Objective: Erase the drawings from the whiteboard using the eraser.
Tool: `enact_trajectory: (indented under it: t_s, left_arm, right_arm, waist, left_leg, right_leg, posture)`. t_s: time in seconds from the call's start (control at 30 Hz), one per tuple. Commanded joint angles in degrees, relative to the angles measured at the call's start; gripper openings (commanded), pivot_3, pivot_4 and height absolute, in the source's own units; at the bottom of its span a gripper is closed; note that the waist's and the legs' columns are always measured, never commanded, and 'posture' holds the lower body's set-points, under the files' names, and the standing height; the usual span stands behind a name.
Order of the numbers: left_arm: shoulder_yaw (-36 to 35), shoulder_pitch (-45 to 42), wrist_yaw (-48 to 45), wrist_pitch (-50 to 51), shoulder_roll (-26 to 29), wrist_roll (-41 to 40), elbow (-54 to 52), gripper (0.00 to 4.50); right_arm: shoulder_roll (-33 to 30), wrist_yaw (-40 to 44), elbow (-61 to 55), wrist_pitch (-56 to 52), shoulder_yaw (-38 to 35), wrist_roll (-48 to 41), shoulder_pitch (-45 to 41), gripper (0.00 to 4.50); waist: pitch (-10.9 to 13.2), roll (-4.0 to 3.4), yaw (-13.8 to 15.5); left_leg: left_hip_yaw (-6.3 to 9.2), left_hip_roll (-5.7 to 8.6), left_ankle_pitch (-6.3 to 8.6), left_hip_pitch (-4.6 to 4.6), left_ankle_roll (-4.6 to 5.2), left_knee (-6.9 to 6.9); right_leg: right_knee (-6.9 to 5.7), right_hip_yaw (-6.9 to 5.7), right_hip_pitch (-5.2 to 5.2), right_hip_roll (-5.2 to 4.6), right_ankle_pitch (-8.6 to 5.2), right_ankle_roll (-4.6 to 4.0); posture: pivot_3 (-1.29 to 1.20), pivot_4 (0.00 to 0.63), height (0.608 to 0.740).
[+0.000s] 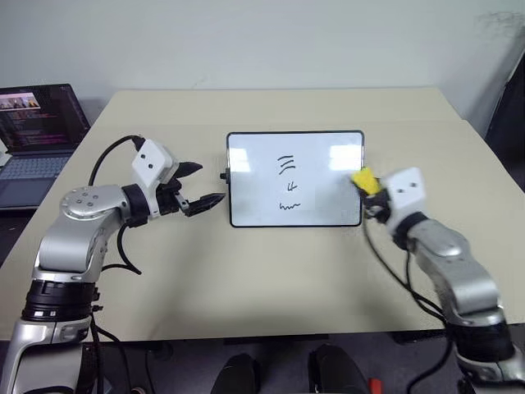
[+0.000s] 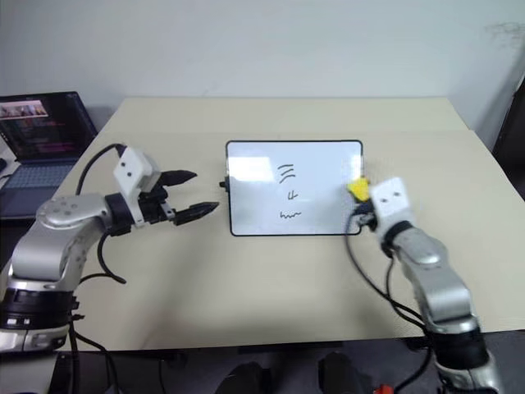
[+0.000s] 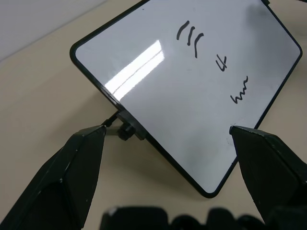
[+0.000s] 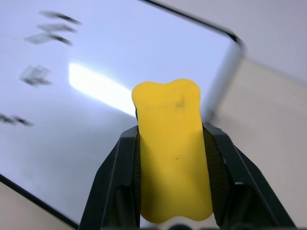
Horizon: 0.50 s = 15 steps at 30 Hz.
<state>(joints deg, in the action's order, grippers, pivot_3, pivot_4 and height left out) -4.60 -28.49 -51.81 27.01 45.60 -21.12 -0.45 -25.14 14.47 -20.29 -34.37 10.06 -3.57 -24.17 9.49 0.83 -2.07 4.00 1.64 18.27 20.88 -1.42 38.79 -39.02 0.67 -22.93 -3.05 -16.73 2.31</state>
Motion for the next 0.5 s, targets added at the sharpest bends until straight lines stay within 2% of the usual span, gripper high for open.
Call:
enact_trajectory:
  t_s: [0.03, 0.3, 0.5]
  left_arm:
    - [0.1, -2.5, -0.3, 0.7, 0.4, 0.6, 1.2, 4.50]
    - [-0.6, -3.4, -4.4, 0.0, -0.6, -2.0, 1.2, 4.50]
    - [-0.9, -2.1, -5.0, -0.1, -0.2, -1.9, 0.3, 4.50]
  right_arm:
    - [3.6, 0.8, 7.2, 3.4, 5.7, 4.6, -8.5, 1.39]
    - [8.7, 1.8, 28.7, 14.7, 7.5, 9.8, -22.4, 1.39]
    - [10.4, 2.5, 38.8, 22.8, 8.1, 12.0, -24.3, 1.39]
  waist:
    - [0.0, 0.00, 0.0]
    - [0.0, 0.02, 0.1]
    - [0.0, 0.02, -0.7]
  left_leg:
    - [-0.01, 0.01, -0.02, 0.01, -0.03, 0.00]
    - [-0.04, 0.04, -0.07, 0.49, -0.14, -0.01]
    - [-0.05, 0.02, -0.08, 0.66, -0.16, 0.02]
  right_leg:
    - [0.00, 0.01, -0.03, 0.00, 0.00, 0.00]
    - [0.15, -0.01, -0.46, -0.07, 0.00, -0.01]
    - [0.05, 0.01, -0.70, -0.08, 0.01, -0.01]
  posture:
    - [0.00, 0.150, 0.740]
    - [0.00, 0.150, 0.740]
    - [0.00, 0.150, 0.740]
